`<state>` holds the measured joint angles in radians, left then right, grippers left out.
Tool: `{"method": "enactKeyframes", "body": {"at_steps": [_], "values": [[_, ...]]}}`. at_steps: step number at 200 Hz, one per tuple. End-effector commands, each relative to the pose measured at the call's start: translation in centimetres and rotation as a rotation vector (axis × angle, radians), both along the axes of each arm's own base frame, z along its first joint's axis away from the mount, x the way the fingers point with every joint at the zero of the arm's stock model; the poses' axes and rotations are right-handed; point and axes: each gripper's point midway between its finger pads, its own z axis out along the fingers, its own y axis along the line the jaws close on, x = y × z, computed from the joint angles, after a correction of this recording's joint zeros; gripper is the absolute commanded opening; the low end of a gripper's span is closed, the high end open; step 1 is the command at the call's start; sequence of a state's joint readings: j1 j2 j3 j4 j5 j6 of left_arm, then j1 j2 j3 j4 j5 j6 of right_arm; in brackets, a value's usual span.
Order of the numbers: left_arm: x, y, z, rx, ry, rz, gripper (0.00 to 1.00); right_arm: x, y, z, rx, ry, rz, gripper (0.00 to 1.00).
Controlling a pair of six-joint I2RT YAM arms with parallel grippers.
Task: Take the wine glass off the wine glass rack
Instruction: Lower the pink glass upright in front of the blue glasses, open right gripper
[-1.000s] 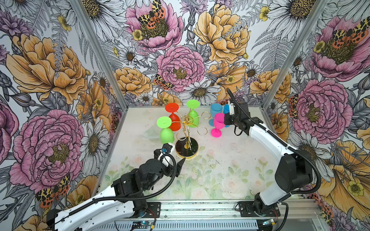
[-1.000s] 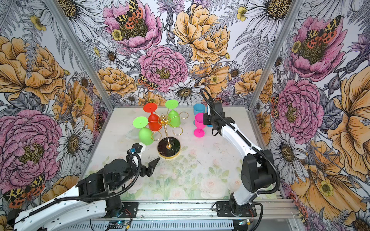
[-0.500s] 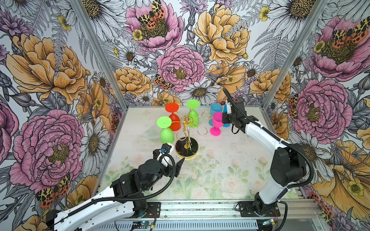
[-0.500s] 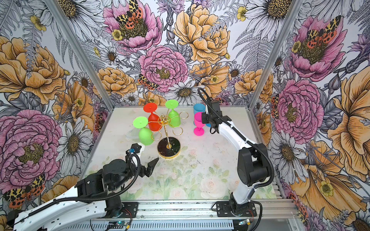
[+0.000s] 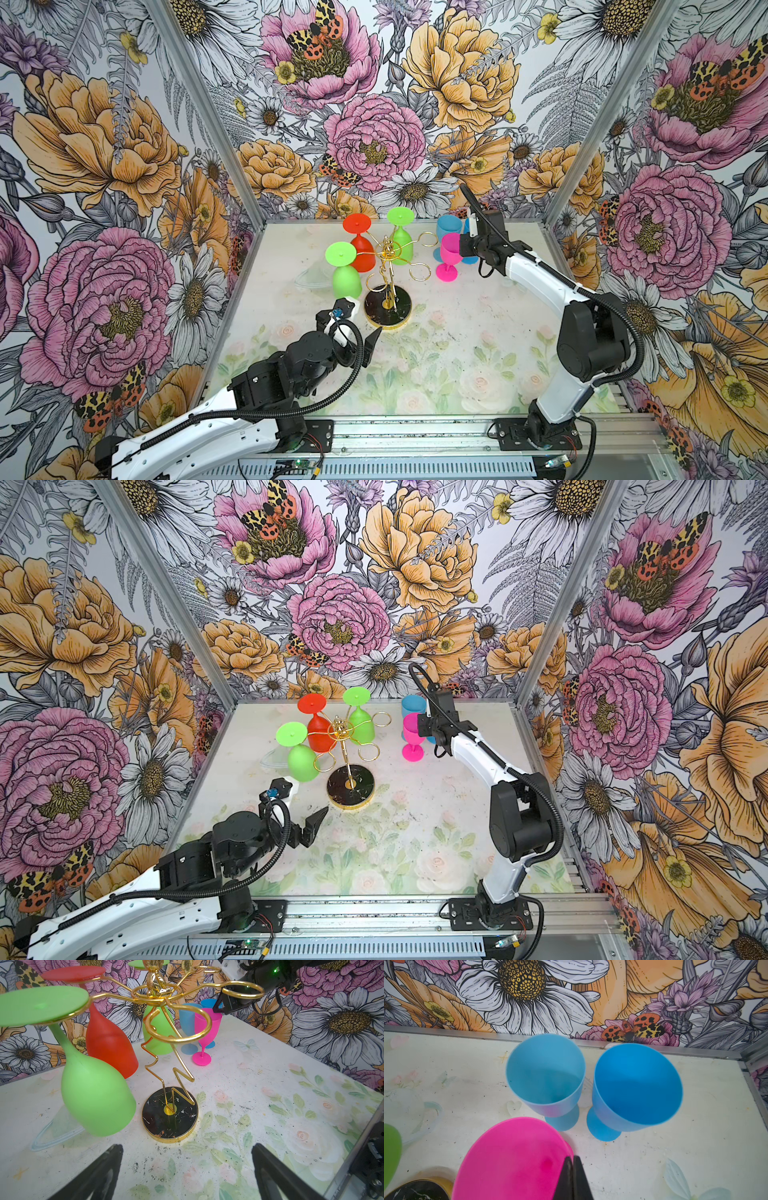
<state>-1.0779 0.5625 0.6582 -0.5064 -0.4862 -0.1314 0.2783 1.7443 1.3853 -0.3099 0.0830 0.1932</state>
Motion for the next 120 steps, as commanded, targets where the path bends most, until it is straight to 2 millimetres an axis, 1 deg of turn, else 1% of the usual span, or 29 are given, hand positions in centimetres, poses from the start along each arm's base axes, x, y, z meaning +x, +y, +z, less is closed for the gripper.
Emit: {"method": "enactKeyframes", "body": {"at_steps": [1, 103, 120], "values": [[-0.1, 0.4, 1.2, -0.017, -0.023, 0.008, 0.99, 0.9, 0.3, 0.3, 0.01, -0.022, -0.014, 0.0], [-0.1, 0.5, 1.3, -0.019, -0.025, 0.009, 0.99, 0.4, 0.4, -1.4, 0.015, 0.017, -0.011, 0.0], [-0.1, 0.5, 1.3, -0.019, -0.024, 0.01, 0.99, 0.3, 0.4, -1.5, 0.016, 0.02, -0.01, 0.05]]}}
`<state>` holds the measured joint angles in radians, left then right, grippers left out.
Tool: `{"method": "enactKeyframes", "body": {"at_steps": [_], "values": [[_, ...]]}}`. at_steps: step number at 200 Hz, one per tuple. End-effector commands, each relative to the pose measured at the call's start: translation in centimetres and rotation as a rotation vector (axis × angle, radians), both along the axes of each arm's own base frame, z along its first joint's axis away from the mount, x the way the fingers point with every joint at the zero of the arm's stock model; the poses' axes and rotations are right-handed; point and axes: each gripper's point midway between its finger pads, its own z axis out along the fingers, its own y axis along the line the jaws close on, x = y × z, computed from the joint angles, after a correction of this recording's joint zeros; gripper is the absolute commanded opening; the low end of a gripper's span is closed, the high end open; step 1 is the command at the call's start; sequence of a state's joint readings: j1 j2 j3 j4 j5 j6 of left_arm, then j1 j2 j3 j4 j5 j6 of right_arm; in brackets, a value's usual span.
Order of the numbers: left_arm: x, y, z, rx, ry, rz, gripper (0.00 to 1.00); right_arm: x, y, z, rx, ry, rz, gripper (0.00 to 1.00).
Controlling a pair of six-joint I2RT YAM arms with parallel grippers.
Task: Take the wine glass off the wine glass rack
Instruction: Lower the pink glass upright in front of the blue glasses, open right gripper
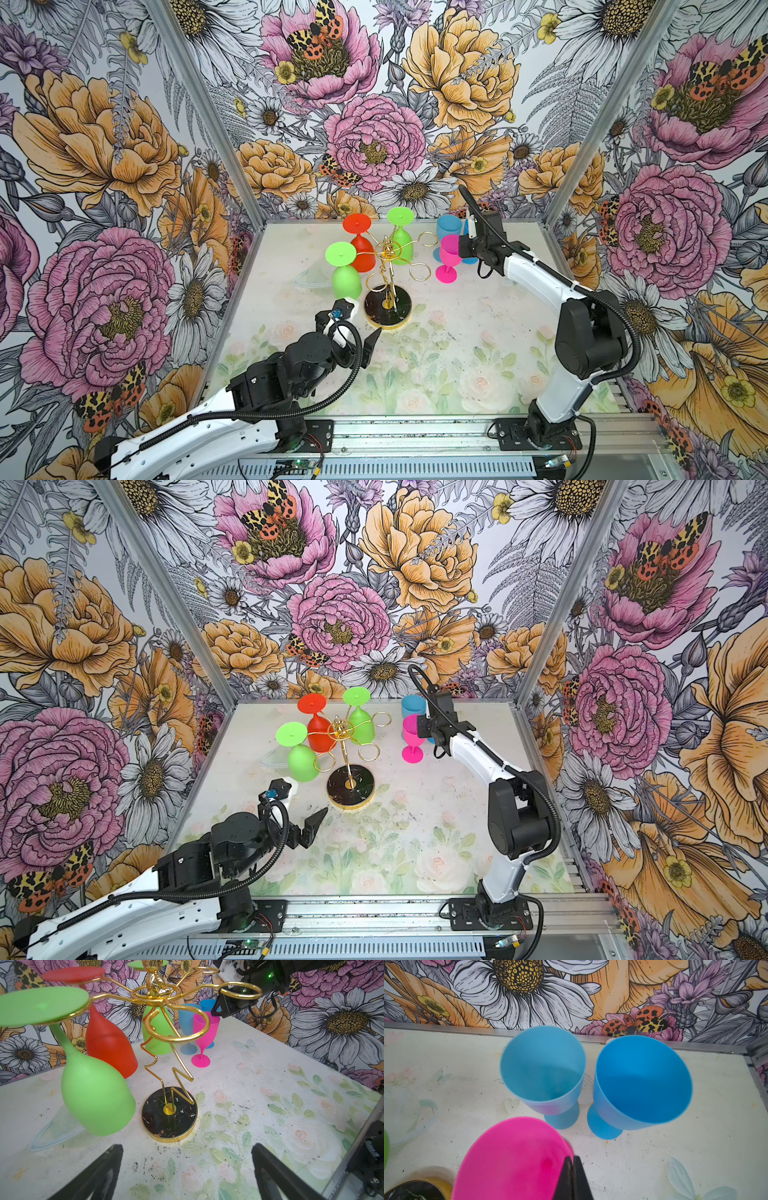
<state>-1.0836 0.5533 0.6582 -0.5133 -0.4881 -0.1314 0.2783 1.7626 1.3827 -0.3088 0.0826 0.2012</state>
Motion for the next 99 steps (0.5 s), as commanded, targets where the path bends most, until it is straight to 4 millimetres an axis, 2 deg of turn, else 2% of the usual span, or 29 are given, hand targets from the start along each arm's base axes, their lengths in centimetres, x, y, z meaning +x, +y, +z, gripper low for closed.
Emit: {"method": "enactKeyframes", "body": {"at_steps": [1, 52, 99], "values": [[0.0, 0.4, 1.2, -0.017, -0.022, 0.014, 0.99, 0.2, 0.4, -0.6, 0.016, 0.001, -0.005, 0.05], [0.1, 0.4, 1.2, -0.016, -0.021, 0.015, 0.99, 0.1, 0.3, -0.2, 0.023, -0.004, -0.006, 0.21], [0.2, 0.5, 1.1, -0.016, -0.019, 0.023, 0.99, -0.4, 0.4, 2.9, 0.054, -0.061, 0.006, 0.31]]}}
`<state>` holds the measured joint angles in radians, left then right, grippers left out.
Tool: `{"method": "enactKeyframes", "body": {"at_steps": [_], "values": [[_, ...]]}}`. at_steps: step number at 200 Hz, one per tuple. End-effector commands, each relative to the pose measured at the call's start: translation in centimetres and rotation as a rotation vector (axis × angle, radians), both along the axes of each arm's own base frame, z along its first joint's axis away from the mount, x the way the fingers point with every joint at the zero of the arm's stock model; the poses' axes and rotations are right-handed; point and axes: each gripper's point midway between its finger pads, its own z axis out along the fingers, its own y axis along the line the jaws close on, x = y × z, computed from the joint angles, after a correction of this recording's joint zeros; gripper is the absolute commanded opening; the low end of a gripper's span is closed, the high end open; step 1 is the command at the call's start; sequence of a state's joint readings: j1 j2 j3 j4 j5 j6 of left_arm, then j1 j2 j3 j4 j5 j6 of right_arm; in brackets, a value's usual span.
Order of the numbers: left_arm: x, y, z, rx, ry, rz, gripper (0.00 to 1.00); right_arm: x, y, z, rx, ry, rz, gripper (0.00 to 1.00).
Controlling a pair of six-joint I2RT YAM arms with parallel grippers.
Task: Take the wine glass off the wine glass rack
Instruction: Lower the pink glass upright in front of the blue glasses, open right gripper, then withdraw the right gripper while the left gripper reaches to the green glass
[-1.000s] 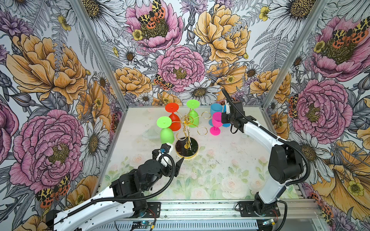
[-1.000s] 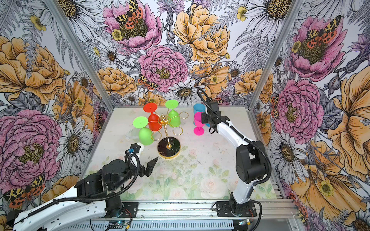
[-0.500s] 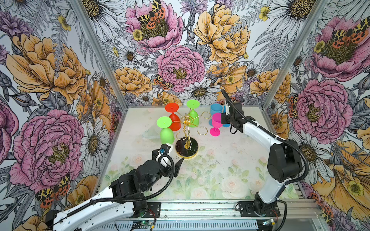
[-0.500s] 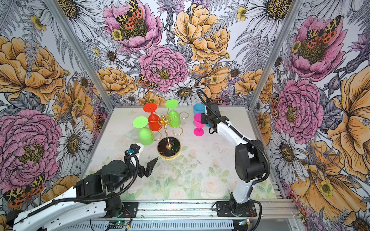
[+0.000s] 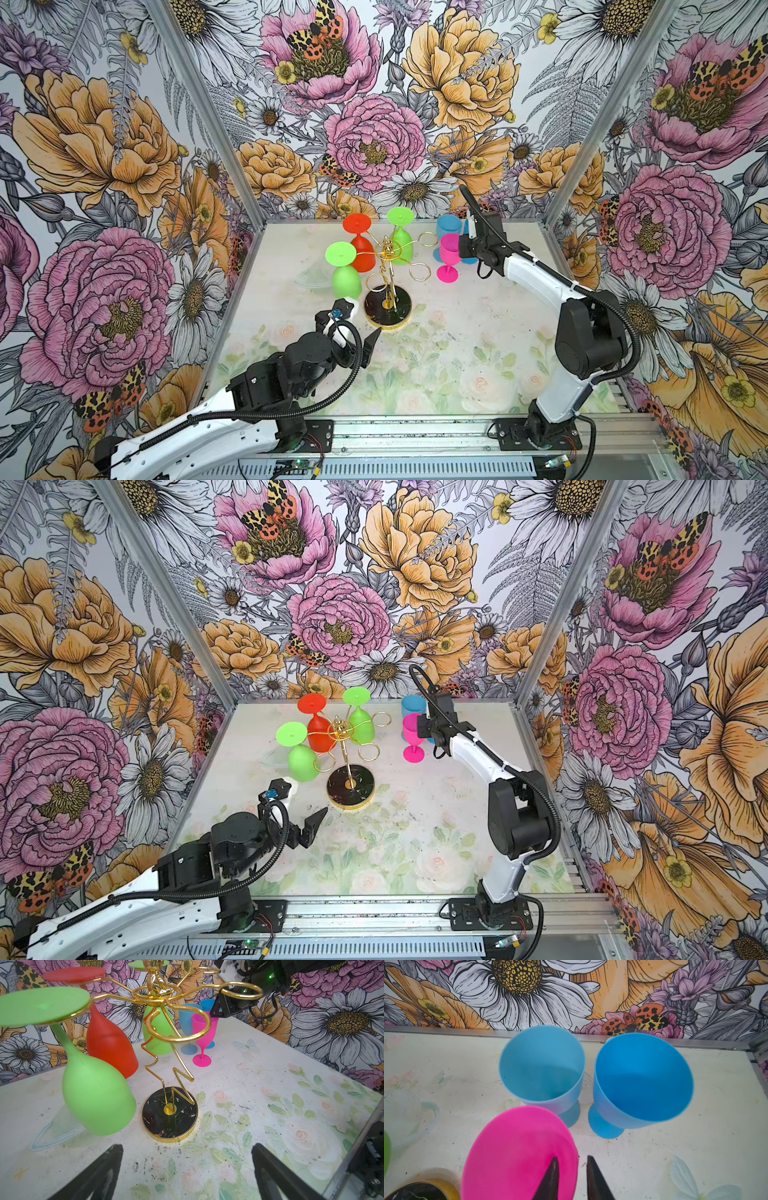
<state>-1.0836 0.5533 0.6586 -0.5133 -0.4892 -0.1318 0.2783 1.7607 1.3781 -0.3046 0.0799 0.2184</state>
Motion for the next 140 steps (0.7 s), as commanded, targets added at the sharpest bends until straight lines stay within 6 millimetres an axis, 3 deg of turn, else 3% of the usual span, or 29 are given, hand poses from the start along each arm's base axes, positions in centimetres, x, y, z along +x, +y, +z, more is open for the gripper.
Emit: {"method": "enactKeyframes", "body": {"at_steps": [1, 83, 140], "values": [[0.2, 0.5, 1.1, -0.017, -0.018, 0.021, 0.99, -0.3, 0.5, 2.9, 0.041, -0.063, 0.016, 0.31], [1.1, 1.9, 1.6, -0.082, 0.056, 0.052, 0.99, -3.6, 1.5, 8.9, 0.174, -0.137, 0.094, 0.73], [2.2, 4.1, 3.2, -0.178, 0.118, 0.138, 0.99, -7.7, 2.2, 11.0, 0.265, -0.143, 0.171, 0.81]]}}
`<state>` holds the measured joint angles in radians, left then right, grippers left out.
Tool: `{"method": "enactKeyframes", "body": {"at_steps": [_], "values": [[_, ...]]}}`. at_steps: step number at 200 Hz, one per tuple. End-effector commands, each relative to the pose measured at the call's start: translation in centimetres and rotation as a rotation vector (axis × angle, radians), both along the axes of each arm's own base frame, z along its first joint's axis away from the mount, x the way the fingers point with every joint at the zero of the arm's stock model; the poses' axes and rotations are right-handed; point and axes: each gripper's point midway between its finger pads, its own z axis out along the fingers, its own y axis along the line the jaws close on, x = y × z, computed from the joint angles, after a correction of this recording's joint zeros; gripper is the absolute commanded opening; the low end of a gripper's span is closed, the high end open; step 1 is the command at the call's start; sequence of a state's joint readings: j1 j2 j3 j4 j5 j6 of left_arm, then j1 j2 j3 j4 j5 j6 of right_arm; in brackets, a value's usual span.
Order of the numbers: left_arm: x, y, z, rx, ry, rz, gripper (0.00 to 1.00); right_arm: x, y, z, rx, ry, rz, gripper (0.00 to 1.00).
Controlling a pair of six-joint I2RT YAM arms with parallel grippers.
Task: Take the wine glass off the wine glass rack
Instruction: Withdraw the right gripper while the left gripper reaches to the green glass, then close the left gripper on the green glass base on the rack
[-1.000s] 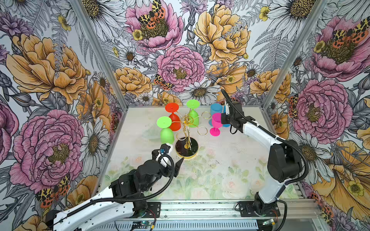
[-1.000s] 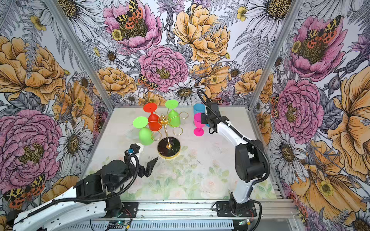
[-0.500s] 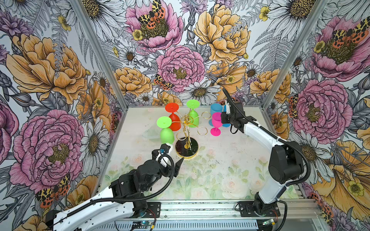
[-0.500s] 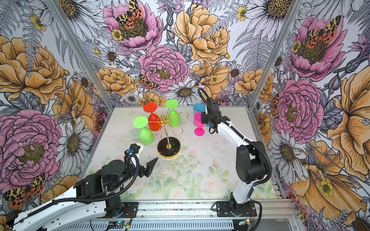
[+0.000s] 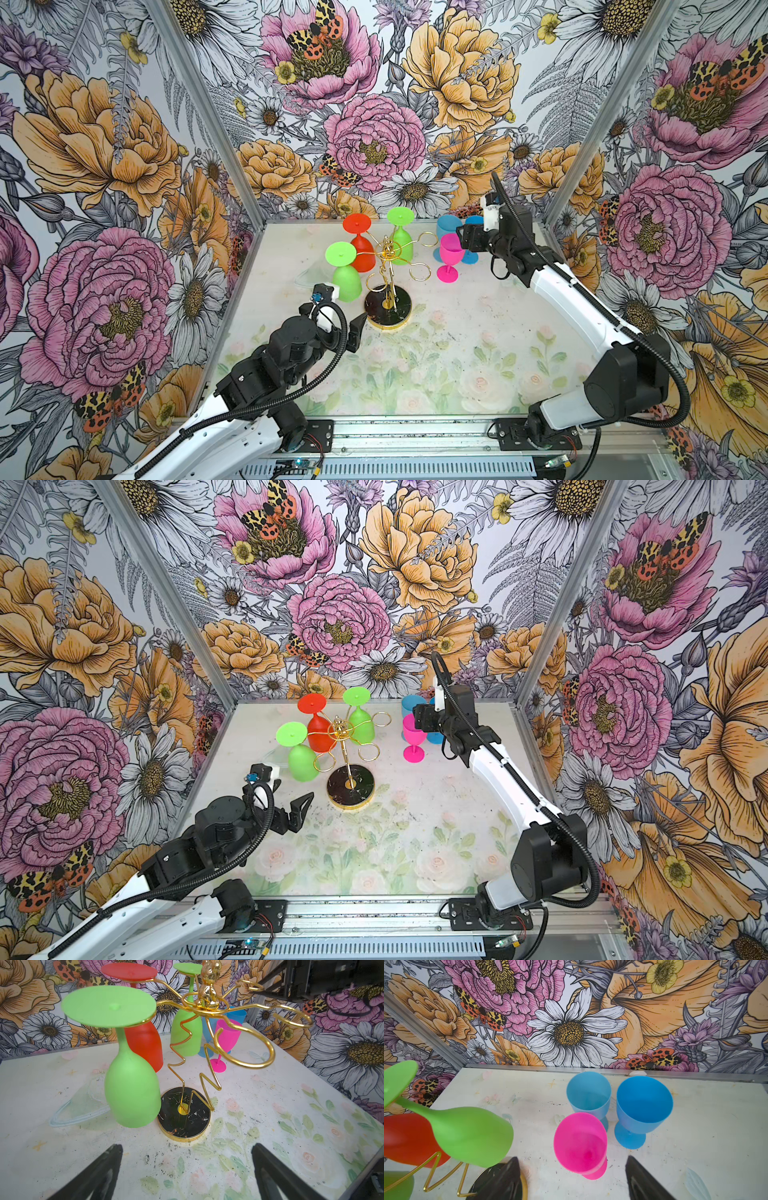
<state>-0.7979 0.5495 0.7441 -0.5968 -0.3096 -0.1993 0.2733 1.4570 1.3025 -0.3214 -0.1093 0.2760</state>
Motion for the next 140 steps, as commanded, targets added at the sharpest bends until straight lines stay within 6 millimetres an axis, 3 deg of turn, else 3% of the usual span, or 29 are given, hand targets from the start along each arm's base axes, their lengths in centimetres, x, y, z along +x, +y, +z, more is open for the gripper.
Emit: {"method": "enactKeyframes", "body": {"at_steps": [1, 17, 96, 140], "values": [[-0.2, 0.4, 1.5, -0.086, 0.035, 0.007, 0.99, -2.1, 0.7, 0.6, 0.059, 0.016, 0.057, 0.81], [0.3, 1.4, 2.3, -0.114, 0.059, 0.06, 0.99, -3.5, 1.1, 1.0, 0.091, 0.018, 0.092, 0.8], [1.4, 1.5, 6.3, -0.344, 0.167, 0.045, 0.94, -9.8, 2.8, -0.4, 0.188, 0.066, 0.267, 0.77], [3.5, 2.8, 6.6, -0.435, 0.241, 0.097, 0.89, -12.6, 3.6, -1.2, 0.216, 0.079, 0.35, 0.77]]}}
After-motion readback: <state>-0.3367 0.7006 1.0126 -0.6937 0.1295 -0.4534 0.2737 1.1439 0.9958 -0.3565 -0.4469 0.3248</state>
